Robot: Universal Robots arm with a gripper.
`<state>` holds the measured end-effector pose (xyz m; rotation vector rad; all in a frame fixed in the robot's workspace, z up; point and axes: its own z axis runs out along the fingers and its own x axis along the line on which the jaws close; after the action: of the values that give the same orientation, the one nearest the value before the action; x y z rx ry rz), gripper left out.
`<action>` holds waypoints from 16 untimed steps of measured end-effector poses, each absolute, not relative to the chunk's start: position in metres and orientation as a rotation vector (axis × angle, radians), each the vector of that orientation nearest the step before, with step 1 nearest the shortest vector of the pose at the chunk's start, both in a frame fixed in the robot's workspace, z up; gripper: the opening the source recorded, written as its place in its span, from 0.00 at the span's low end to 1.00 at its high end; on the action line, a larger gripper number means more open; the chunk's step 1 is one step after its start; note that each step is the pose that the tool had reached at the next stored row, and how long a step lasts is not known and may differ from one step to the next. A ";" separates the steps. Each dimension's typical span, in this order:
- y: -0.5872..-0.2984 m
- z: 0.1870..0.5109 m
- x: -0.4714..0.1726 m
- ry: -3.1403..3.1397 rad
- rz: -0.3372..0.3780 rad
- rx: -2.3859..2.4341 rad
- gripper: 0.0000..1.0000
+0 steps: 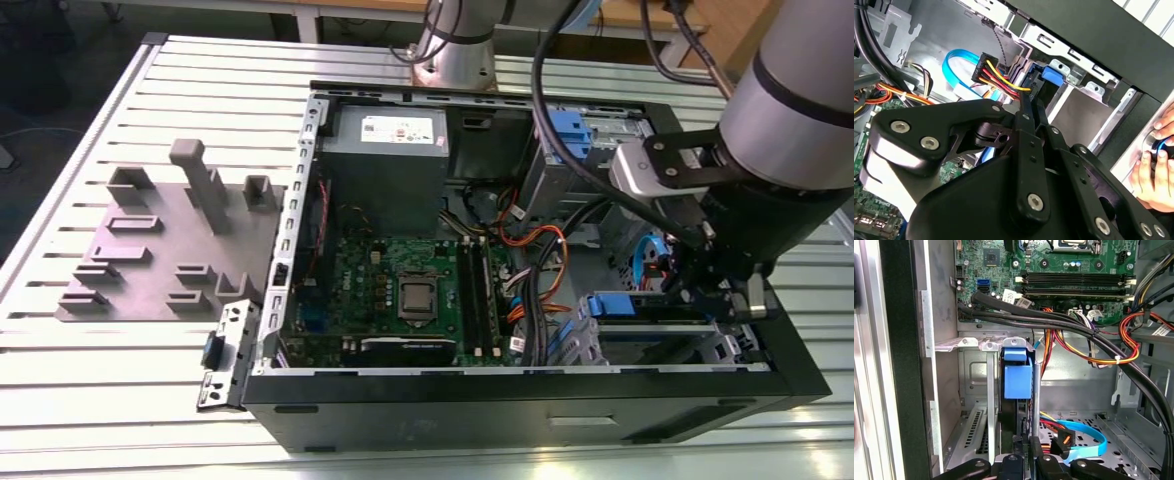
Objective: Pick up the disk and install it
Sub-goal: 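Insert the first disk wire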
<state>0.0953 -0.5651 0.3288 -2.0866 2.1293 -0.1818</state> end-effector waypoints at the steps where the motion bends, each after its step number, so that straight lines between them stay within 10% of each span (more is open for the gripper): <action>1: -0.565 0.328 0.095 2.129 -0.181 -2.086 0.16; 16: -0.565 0.324 0.095 2.131 -0.182 -2.085 0.16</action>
<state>0.0954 -0.5651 0.3244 -2.0847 2.1313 -0.1818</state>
